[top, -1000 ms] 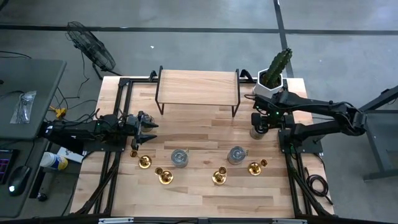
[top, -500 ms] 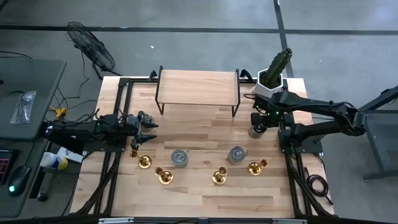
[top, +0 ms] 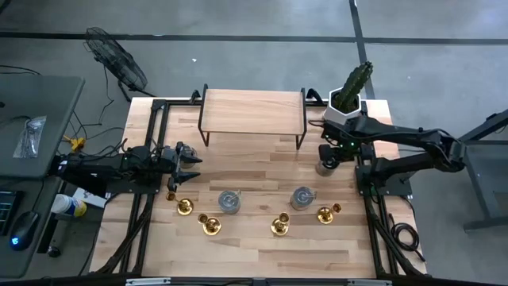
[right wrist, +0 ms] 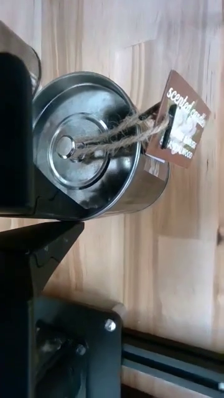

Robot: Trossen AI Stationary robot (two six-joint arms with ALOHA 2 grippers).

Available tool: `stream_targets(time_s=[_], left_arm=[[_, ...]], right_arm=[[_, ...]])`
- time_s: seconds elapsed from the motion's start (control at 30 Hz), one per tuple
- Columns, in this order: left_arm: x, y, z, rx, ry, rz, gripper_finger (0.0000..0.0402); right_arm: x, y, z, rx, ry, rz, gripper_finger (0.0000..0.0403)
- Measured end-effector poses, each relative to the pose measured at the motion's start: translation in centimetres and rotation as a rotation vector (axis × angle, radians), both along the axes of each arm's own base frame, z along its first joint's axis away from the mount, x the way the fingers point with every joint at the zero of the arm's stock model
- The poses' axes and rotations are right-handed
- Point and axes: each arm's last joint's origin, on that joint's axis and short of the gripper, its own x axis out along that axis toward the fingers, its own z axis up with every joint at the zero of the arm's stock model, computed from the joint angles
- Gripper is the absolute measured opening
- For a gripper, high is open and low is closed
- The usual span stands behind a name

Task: Pick & Place candle stick holders
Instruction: Put the silver scented candle on the shelf

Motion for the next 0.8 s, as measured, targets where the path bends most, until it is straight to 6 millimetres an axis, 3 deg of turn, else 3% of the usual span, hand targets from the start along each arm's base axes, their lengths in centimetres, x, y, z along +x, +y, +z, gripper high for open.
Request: stream_targets(time_s=[0.8], left_arm=[[0.00, 0.00, 0.01, 0.000, 0.000, 0.000, 0.0243]], right_arm=[[0.61, 0.04, 0.72, -0.001, -0.067, 0.049, 0.0003]])
